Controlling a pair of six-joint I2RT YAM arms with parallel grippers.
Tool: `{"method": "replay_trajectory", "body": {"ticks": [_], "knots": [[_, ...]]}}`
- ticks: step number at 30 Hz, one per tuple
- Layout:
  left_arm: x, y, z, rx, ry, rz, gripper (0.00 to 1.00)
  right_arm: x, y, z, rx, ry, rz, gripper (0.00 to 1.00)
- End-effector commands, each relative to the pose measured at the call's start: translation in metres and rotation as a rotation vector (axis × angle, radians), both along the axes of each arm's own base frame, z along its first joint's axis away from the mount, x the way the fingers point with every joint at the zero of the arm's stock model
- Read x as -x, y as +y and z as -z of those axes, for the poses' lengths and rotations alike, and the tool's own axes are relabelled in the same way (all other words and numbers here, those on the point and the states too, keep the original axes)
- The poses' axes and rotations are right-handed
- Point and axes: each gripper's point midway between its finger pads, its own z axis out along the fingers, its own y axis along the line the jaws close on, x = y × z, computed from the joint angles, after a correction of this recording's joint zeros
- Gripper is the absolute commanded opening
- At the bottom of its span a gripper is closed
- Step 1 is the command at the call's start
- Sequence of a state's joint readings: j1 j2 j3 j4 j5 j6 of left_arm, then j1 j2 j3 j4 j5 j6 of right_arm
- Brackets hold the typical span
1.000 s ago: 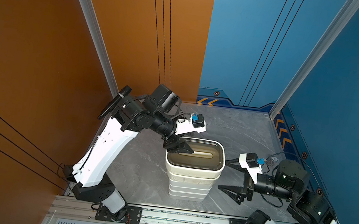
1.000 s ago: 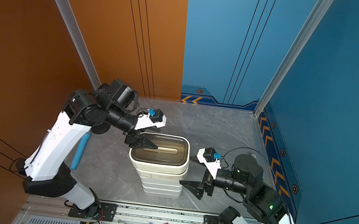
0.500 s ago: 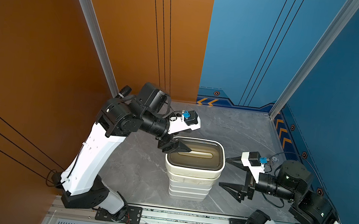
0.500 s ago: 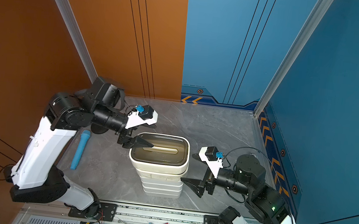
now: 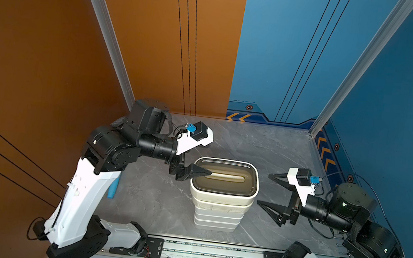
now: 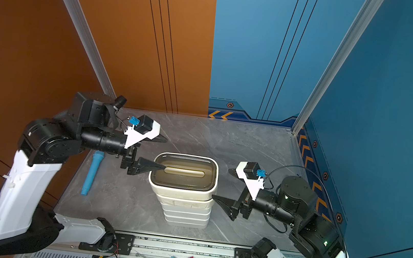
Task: Stack the tissue boxes
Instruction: Place the tissue box at the tissue box, then reset both arms
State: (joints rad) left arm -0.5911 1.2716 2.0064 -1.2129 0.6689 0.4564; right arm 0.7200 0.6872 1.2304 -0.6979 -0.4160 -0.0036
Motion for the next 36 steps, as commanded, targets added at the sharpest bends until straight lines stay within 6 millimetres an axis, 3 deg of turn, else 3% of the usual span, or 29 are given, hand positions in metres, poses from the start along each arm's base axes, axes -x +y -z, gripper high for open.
{"method": "replay_trajectory", "body": {"ticks": [1,4,7,12,15,18,27,30,33,36], "knots": [[-0.003,0.007,-0.016,0.088,-0.011,-0.065,0.96,-0.026,-0.009,-0.014,0.019,-0.02,0.144,1.0],[-0.025,0.024,-0.025,0.137,-0.048,-0.243,0.98,-0.055,-0.023,-0.031,0.016,-0.03,0.306,1.0],[-0.064,0.054,-0.034,0.205,-0.047,-0.509,0.98,-0.09,-0.046,-0.039,0.009,-0.003,0.497,1.0],[-0.127,0.138,-0.014,0.257,0.047,-1.034,0.98,-0.146,-0.091,-0.023,-0.158,0.22,0.67,1.0],[-0.145,0.174,0.022,0.226,0.118,-1.228,0.98,-0.173,-0.125,0.005,-0.298,0.337,0.763,1.0],[-0.155,0.198,0.072,0.166,0.185,-1.372,0.98,-0.19,-0.154,0.05,-0.344,0.434,0.855,1.0],[-0.167,0.238,0.241,-0.053,0.321,-1.637,0.98,-0.2,-0.193,0.173,-0.1,0.485,1.088,1.0],[-0.174,0.25,0.278,-0.089,0.285,-1.704,0.98,-0.202,-0.21,0.215,0.016,0.441,1.181,1.0],[-0.182,0.256,0.304,-0.097,0.216,-1.717,0.98,-0.206,-0.211,0.249,0.106,0.33,1.209,1.0],[-0.195,0.258,0.313,-0.063,0.137,-1.717,0.98,-0.21,-0.206,0.263,0.184,0.184,1.233,1.0]]}}
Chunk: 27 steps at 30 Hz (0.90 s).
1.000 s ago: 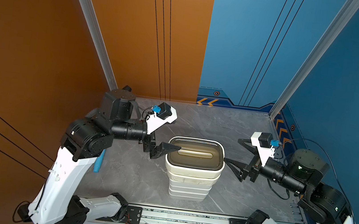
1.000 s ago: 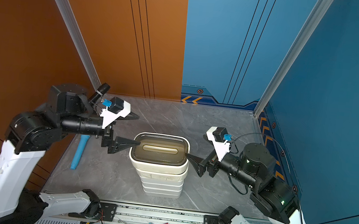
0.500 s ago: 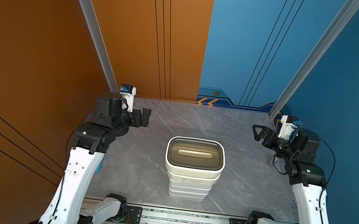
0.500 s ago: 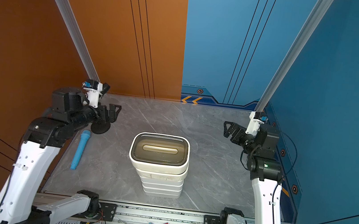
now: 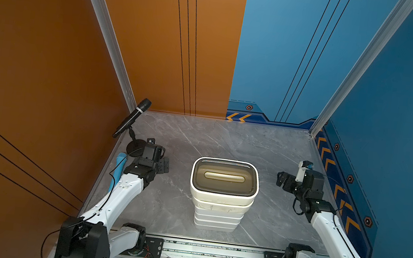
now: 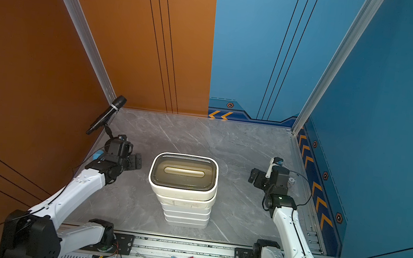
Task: Stack the tissue boxes
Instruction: Reset both arms
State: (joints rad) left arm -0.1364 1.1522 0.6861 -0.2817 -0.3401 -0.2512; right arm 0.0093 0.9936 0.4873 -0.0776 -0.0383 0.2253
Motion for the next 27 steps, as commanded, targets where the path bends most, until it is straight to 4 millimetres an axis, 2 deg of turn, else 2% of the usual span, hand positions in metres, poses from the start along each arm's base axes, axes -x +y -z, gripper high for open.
{"method": "replay_trajectory", "body": {"ticks": [1,5,7,9,11,13,15,17,18,20,22,27], "knots": [[-0.032,0.012,-0.024,-0.068,-0.215,-0.044,0.98,-0.024,-0.016,-0.021,0.248,-0.205,0.056,1.0],[-0.047,0.012,-0.013,-0.139,-0.346,0.004,0.98,-0.032,-0.025,0.005,0.23,-0.201,0.086,1.0],[-0.056,0.009,-0.004,-0.17,-0.394,0.038,0.98,-0.038,-0.027,0.006,0.212,-0.197,0.075,1.0],[-0.065,0.003,0.009,-0.187,-0.37,0.078,0.98,-0.045,-0.026,0.001,0.226,-0.257,0.06,1.0],[-0.073,-0.006,0.011,-0.241,-0.343,0.127,0.98,-0.054,-0.023,-0.002,0.201,-0.296,0.03,1.0],[-0.078,-0.003,0.018,-0.234,-0.359,0.115,0.98,-0.059,-0.02,-0.004,0.176,-0.334,0.01,1.0],[-0.074,0.001,0.021,-0.178,-0.388,0.117,0.98,-0.064,-0.015,0.0,0.156,-0.369,-0.016,1.0],[-0.067,0.0,0.032,-0.119,-0.413,0.155,0.98,-0.067,-0.013,0.009,0.168,-0.376,-0.024,1.0],[-0.069,-0.003,0.026,-0.133,-0.49,0.173,0.98,-0.068,-0.012,0.015,0.17,-0.374,-0.029,1.0],[-0.065,-0.006,0.03,-0.126,-0.454,0.183,0.98,-0.075,-0.009,0.02,0.173,-0.378,-0.041,1.0],[-0.07,-0.008,0.031,-0.123,-0.431,0.196,0.98,-0.08,-0.002,0.028,0.174,-0.282,-0.09,1.0],[-0.072,-0.003,0.032,-0.111,-0.431,0.179,0.98,-0.08,-0.009,0.025,0.196,-0.308,-0.033,1.0]]}}
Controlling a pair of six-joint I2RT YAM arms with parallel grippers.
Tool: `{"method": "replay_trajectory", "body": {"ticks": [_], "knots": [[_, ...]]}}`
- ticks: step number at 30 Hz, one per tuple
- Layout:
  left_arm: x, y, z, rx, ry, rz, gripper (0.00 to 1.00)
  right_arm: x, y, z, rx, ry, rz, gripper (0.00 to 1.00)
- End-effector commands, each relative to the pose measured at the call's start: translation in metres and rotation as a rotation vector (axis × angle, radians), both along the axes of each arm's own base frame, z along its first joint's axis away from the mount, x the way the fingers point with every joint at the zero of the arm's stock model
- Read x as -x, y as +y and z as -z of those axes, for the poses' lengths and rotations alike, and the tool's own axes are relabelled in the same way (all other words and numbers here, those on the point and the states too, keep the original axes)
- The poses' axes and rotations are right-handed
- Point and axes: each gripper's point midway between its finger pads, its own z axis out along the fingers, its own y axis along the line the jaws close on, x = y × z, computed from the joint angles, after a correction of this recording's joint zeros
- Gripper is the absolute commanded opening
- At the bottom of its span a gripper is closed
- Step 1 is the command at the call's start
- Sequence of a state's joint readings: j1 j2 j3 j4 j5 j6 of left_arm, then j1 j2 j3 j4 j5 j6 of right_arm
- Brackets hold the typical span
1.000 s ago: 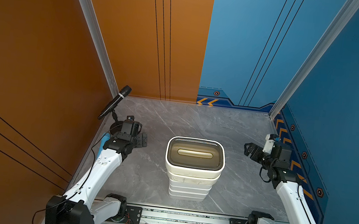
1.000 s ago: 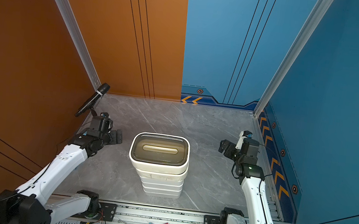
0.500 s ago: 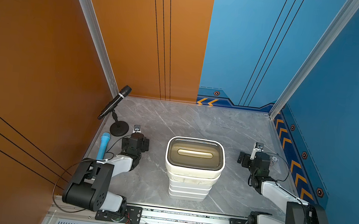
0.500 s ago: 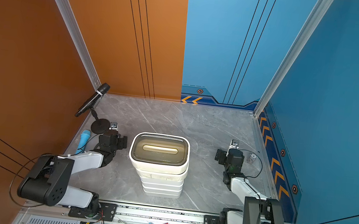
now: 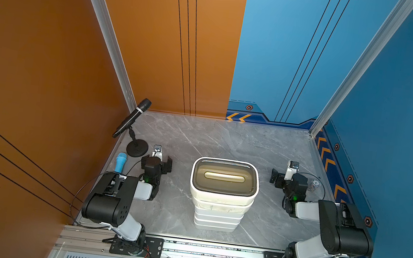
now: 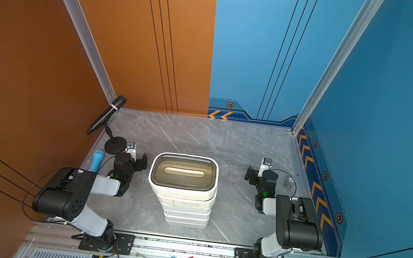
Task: Stack the tissue boxes
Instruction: Reset both arms
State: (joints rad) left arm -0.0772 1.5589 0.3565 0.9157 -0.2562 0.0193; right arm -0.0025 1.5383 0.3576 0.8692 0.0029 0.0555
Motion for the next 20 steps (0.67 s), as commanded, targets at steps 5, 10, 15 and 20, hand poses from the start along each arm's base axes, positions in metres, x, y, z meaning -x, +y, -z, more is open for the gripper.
{"method": "replay_trajectory", "body": {"ticks": [5,10,15,20], "knots": [[-0.0069,-0.003,-0.0086,0.014,-0.033,0.026,0.98,-0.0075,-0.0029,-0.011,0.022,-0.024,0.029,1.0],[-0.0067,-0.0029,-0.0085,0.014,-0.033,0.025,0.98,-0.0071,-0.0031,-0.0103,0.025,-0.021,0.031,1.0],[-0.0069,-0.0031,-0.0086,0.015,-0.033,0.027,0.98,-0.0072,-0.0024,-0.0105,0.03,-0.019,0.032,1.0],[-0.0076,-0.0022,-0.0085,0.02,-0.032,0.029,0.98,-0.0049,-0.0082,-0.0108,0.059,-0.023,0.089,1.0]]}}
